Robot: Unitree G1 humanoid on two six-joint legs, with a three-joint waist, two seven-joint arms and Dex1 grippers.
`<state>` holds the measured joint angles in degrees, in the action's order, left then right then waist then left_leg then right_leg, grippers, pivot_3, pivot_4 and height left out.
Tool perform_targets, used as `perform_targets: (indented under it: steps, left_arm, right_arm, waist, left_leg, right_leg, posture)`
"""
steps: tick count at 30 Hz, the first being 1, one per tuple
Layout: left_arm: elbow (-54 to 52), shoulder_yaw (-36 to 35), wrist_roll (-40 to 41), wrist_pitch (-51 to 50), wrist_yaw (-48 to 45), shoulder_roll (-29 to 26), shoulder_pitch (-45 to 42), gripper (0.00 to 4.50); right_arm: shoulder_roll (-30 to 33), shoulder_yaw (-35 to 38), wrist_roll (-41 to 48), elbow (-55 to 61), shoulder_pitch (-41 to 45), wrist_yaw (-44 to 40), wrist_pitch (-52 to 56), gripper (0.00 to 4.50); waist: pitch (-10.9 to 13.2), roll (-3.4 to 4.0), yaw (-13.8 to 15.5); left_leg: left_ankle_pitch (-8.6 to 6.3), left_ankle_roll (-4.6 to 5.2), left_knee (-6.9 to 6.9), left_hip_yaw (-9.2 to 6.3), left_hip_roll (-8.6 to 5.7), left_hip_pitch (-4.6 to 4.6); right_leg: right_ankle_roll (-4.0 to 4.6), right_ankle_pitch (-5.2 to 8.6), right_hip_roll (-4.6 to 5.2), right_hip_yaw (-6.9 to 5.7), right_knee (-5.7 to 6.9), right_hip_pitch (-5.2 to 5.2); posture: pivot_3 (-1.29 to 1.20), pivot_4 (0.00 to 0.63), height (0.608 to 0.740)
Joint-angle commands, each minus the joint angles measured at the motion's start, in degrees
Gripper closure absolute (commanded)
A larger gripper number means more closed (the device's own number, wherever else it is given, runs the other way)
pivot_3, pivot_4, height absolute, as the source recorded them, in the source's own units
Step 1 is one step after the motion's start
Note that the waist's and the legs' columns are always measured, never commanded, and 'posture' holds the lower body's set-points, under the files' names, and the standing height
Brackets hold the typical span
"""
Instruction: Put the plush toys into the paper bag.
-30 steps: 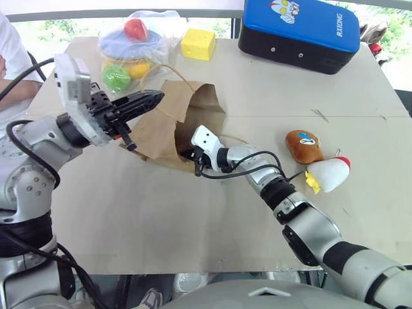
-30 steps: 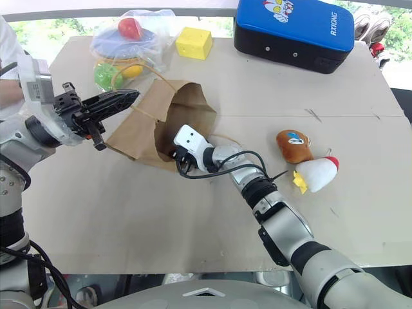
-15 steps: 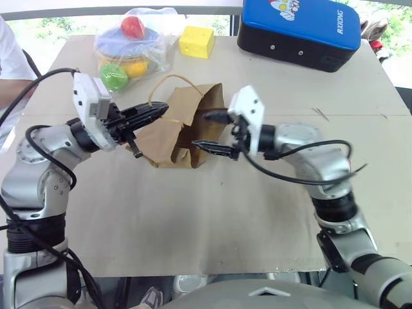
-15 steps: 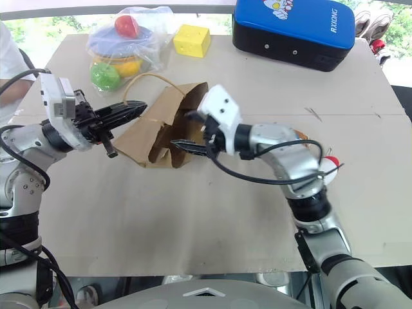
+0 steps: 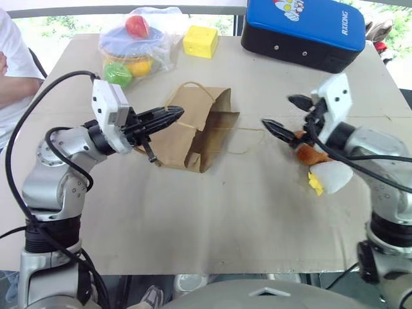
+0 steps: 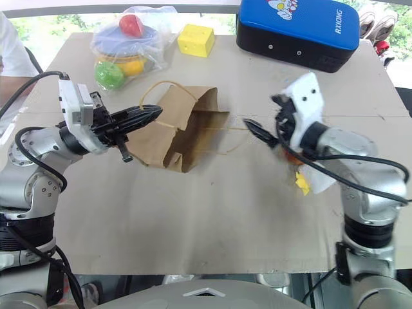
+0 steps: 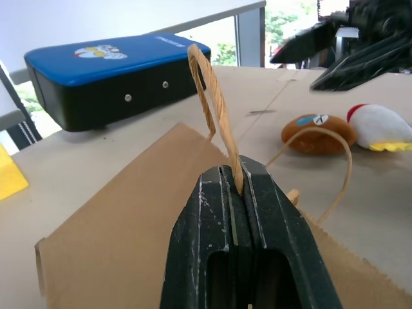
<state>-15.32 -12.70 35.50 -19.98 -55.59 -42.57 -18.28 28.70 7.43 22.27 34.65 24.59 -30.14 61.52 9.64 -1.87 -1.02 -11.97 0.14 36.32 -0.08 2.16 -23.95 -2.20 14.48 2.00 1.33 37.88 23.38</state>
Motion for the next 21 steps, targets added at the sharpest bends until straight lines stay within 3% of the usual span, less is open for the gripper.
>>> perform_targets:
  steps: [1, 5, 7, 11, 12, 15, 16, 21]
  left_arm:
    - [-2.5, 0.3, 0.2, 0.5, 1.7, 1.1, -1.8, 4.50]
    - [-2.0, 0.6, 0.1, 0.5, 2.4, 2.2, -2.4, 4.50]
    - [-1.0, -0.1, 1.5, -0.2, 3.4, 3.3, -2.7, 4.50]
    - [-0.7, -1.5, 3.7, -1.7, 4.2, 4.3, -2.9, 4.50]
    - [-0.9, -1.8, 4.5, -2.2, 4.6, 4.6, -3.0, 4.50]
    - [-1.4, -2.6, 7.6, -4.4, 5.3, 5.4, -2.9, 4.50]
    - [-1.6, -2.8, 8.5, -5.0, 5.5, 5.5, -2.8, 4.50]
    - [-0.8, -4.9, 13.3, -8.7, 6.4, 5.9, -2.6, 4.50]
  right_arm:
    - [4.6, 1.1, -1.4, -2.0, -1.4, 1.5, 2.8, 0.07]
    - [8.6, -2.8, -4.0, -9.2, -4.0, 1.5, 2.2, 0.07]
    - [9.2, -4.6, -4.9, -13.2, -5.3, 0.8, -0.4, 0.59]
    - [9.7, -4.6, -3.8, -13.4, -6.6, 0.1, -0.6, 2.39]
    - [9.7, -4.4, -3.6, -13.0, -6.9, 0.1, -0.5, 3.03]
    - [10.0, -3.5, -3.2, -11.9, -7.8, 0.0, -1.4, 4.26]
    - [9.8, -2.9, -2.9, -11.5, -8.0, -0.1, -1.7, 4.45]
    - [2.1, 9.0, 11.0, -5.8, -2.7, -3.6, -5.1, 4.45]
  waist:
    - [0.0, 0.00, 0.0]
    - [0.0, -0.02, 0.0]
    - [0.0, -0.02, 0.1]
    - [0.0, -0.04, 0.0]
    - [0.0, -0.05, 0.0]
    - [0.0, -0.06, 0.2]
    - [0.0, -0.06, 0.2]
    - [0.0, -0.04, -0.1]
  left_leg:
    - [0.00, 0.00, 0.00, 0.00, 0.01, 0.01]
    - [0.00, 0.01, 0.00, 0.03, 0.04, 0.04]
    - [0.00, 0.01, 0.00, 0.03, 0.04, 0.03]
    - [0.00, 0.01, 0.01, 0.06, 0.03, 0.03]
    - [0.00, 0.01, 0.01, 0.03, 0.04, 0.03]
    - [0.00, 0.01, 0.01, 0.01, 0.04, 0.03]
    - [0.00, 0.01, 0.01, 0.01, 0.04, 0.03]
    - [0.00, 0.01, 0.03, 0.01, 0.05, 0.02]
  right_leg:
    - [0.00, 0.00, -0.02, 0.01, 0.00, 0.00]
    - [-0.01, 0.00, -0.09, 0.07, 0.02, 0.00]
    - [-0.01, 0.00, -0.10, 0.07, 0.01, 0.00]
    - [-0.04, 0.00, -0.10, 0.10, 0.01, 0.00]
    - [-0.04, 0.01, -0.11, 0.08, 0.01, -0.01]
    - [-0.04, 0.01, -0.10, 0.06, 0.01, -0.01]
    - [-0.05, 0.01, -0.10, 0.06, 0.00, -0.02]
    - [-0.06, 0.00, -0.13, 0.08, 0.03, -0.02]
  posture:
    - [0.00, 0.150, 0.740]
    - [0.00, 0.150, 0.740]
    - [0.00, 0.150, 0.740]
    - [0.00, 0.150, 0.740]
    - [0.00, 0.150, 0.740]
    - [0.00, 0.150, 0.740]
    - [0.00, 0.150, 0.740]
    - [0.00, 0.150, 0.740]
